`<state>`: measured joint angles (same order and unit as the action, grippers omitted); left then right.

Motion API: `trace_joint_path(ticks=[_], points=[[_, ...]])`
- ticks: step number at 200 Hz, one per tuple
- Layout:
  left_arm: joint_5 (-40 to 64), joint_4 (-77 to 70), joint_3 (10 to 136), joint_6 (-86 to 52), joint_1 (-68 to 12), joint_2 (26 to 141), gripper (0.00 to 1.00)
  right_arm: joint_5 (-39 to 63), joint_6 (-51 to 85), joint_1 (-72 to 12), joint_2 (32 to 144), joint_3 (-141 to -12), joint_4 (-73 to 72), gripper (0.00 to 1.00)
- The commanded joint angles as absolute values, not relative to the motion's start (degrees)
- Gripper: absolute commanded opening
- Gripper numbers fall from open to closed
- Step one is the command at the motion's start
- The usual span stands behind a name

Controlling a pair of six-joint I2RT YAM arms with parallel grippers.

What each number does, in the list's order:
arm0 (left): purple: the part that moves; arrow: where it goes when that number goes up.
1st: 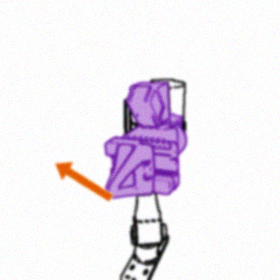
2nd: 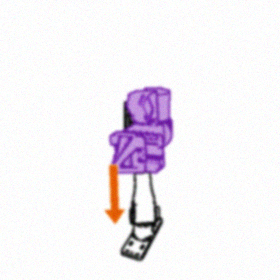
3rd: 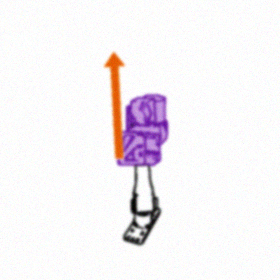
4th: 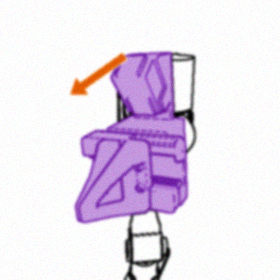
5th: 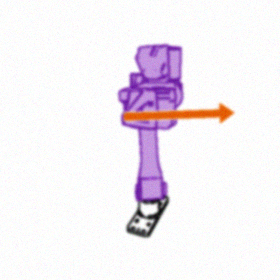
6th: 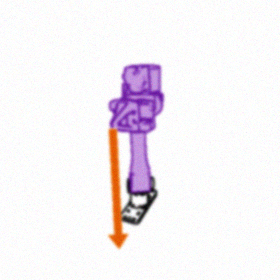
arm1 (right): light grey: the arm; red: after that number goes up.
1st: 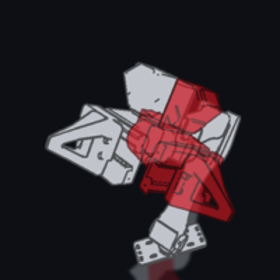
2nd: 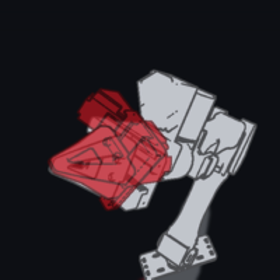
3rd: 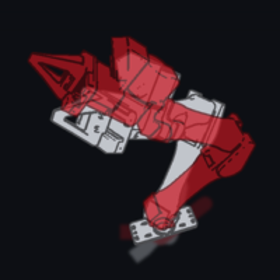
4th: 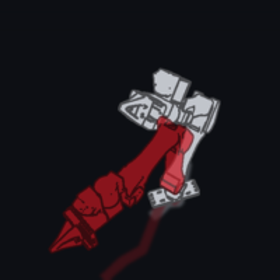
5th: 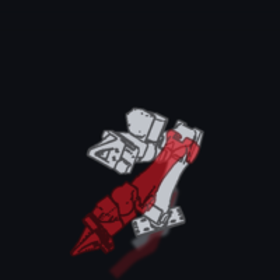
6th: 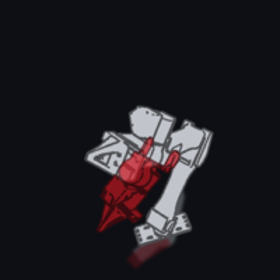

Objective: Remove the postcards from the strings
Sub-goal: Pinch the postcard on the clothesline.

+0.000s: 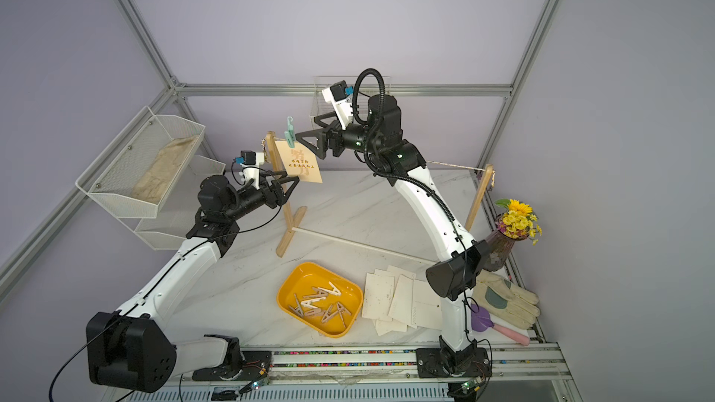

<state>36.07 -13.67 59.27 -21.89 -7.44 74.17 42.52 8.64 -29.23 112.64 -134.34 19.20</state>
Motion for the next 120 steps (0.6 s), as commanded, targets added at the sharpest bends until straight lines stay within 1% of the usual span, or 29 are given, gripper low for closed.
trace_joint_path(ticks=[1, 34, 84, 120], points=[[34.7, -18.5, 59.1, -23.0, -7.0, 74.7, 0.7, 44.1, 7.6, -28.9, 112.9, -135.6, 19.7, 0.97], [32.1, -20.4, 58.8, -23.4, -7.0, 75.7, 0.72, 45.1, 6.9, -28.9, 112.6, -134.9, 20.1, 0.97], [33.0, -22.8, 59.2, -23.5, -7.0, 77.8, 0.72, 46.1, 6.1, -28.9, 112.3, -134.0, 20.3, 0.97], [37.5, -25.6, 59.5, -25.1, -7.0, 79.4, 0.7, 46.5, 5.9, -28.8, 112.3, -133.9, 20.4, 0.97]])
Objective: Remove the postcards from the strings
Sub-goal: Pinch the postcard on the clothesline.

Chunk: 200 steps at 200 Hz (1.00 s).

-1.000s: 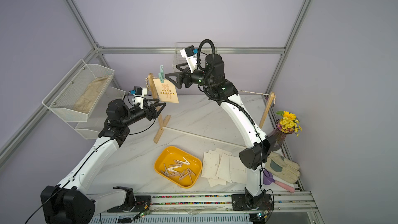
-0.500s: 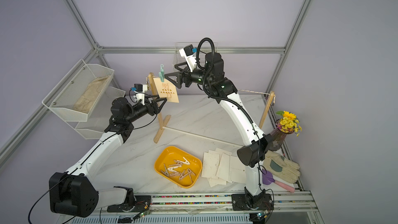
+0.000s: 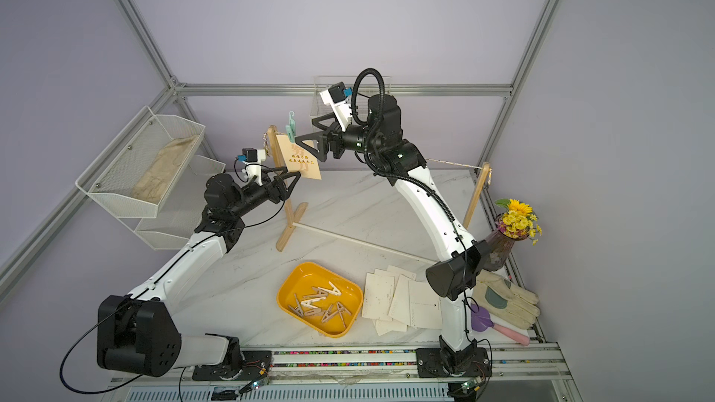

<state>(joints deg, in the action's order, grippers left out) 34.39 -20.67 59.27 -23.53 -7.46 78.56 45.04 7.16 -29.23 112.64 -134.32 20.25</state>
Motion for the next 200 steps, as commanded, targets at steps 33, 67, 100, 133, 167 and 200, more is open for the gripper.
trace_joint_path(ticks=[33, 67, 100, 133, 167, 200], points=[[41.7, -28.5, 60.1, -27.4, -7.0, 80.5, 0.67, 47.0, 5.9, -28.8, 112.7, -133.8, 20.2, 0.97], [43.8, -30.8, 59.4, -29.8, -7.2, 80.4, 0.66, 47.1, 6.0, -28.9, 112.8, -133.8, 20.1, 0.97], [45.5, -34.3, 58.5, -32.1, -7.3, 80.4, 0.63, 47.2, 5.9, -28.8, 112.8, -133.0, 19.7, 0.97], [45.8, -35.4, 58.1, -32.7, -7.3, 80.5, 0.54, 47.1, 5.6, -28.8, 112.7, -132.7, 19.7, 0.97], [45.5, -36.1, 57.7, -33.2, -7.3, 80.4, 0.42, 46.8, 5.8, -28.8, 113.4, -133.6, 19.6, 0.97], [45.3, -38.4, 57.2, -35.1, -7.3, 81.4, 0.29, 45.2, 9.0, -28.8, 114.5, -133.9, 16.5, 0.97]])
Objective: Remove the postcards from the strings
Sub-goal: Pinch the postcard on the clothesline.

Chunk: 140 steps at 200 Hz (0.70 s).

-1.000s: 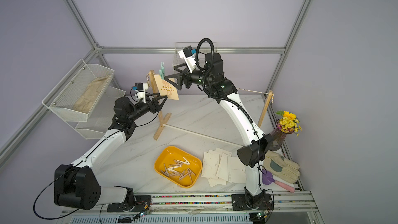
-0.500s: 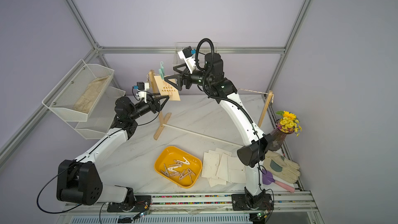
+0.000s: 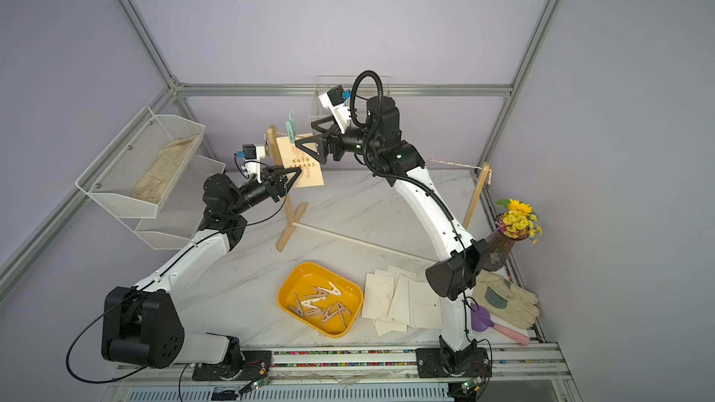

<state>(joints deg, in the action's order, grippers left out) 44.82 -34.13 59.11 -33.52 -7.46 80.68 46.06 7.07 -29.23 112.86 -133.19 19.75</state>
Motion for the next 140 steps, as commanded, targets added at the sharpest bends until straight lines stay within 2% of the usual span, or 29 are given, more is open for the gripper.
trace_joint_path(ticks=[1, 52, 90, 140], points=[[45.3, -38.4, 57.2, -35.1, -7.3, 81.9, 0.29, 45.1, 9.2, -28.8, 114.4, -134.0, 16.4, 0.97], [45.8, -40.3, 57.3, -36.6, -7.2, 83.4, 0.15, 43.6, 15.3, -28.8, 120.6, -141.6, 15.4, 0.96], [46.2, -41.8, 57.3, -37.7, -7.1, 83.9, 0.1, 43.3, 16.7, -29.0, 124.9, -147.0, 16.1, 0.94], [46.8, -43.1, 57.4, -39.0, -6.9, 84.6, 0.0, 43.8, 15.2, -29.6, 128.3, -150.6, 15.5, 0.83]])
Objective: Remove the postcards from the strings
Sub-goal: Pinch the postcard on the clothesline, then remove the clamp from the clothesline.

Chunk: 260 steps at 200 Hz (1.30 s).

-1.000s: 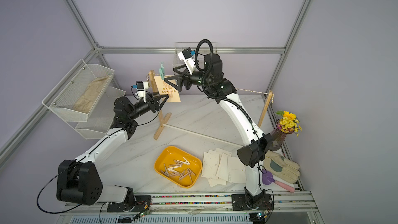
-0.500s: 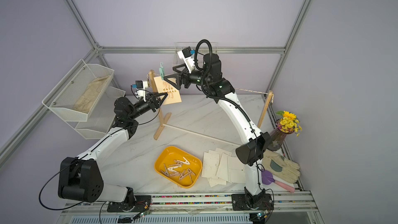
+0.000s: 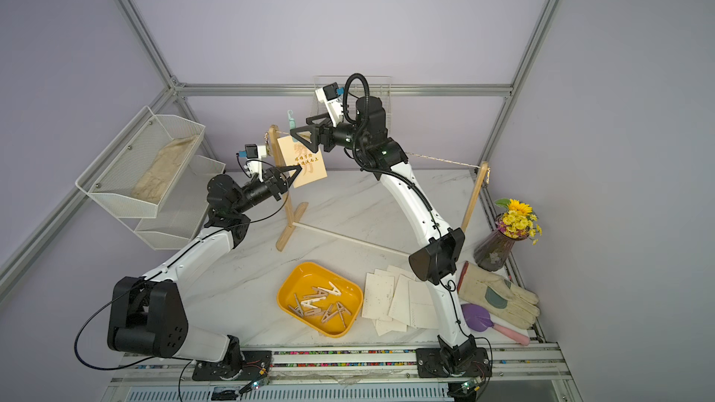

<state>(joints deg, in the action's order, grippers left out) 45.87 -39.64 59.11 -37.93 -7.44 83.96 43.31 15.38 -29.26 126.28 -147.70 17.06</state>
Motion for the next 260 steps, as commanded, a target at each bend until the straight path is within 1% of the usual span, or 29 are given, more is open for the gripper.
trace_joint_path(ticks=[1, 31, 47, 99, 185, 212, 243, 260], points=[[46.8, -43.2, 57.4, -39.0, -7.0, 84.7, 0.0, 43.9, 15.2, -29.6, 128.3, -150.7, 15.5, 0.83], [47.0, -43.3, 57.4, -39.5, -6.8, 84.7, 0.0, 45.1, 13.7, -30.8, 129.3, -151.9, 15.6, 0.76], [47.2, -43.2, 57.4, -39.5, -6.8, 84.7, 0.0, 45.0, 11.9, -31.8, 129.3, -151.7, 16.1, 0.75], [47.3, -43.0, 57.3, -39.5, -6.6, 84.6, 0.0, 44.3, 11.9, -32.3, 130.0, -152.0, 15.7, 0.76], [48.9, -42.9, 58.1, -40.2, -6.6, 85.2, 0.0, 48.6, 14.9, -32.4, 132.6, -153.1, 11.6, 0.76], [49.5, -43.5, 58.3, -40.9, -6.6, 85.8, 0.0, 50.7, 16.6, -32.4, 133.0, -153.1, 8.7, 0.71], [49.8, -44.4, 58.3, -41.9, -6.6, 86.1, 0.0, 51.3, 17.7, -32.5, 133.3, -153.1, 7.2, 0.64], [49.9, -44.8, 58.3, -42.4, -6.6, 86.3, 0.0, 51.3, 17.7, -32.4, 133.4, -153.1, 7.1, 0.61]])
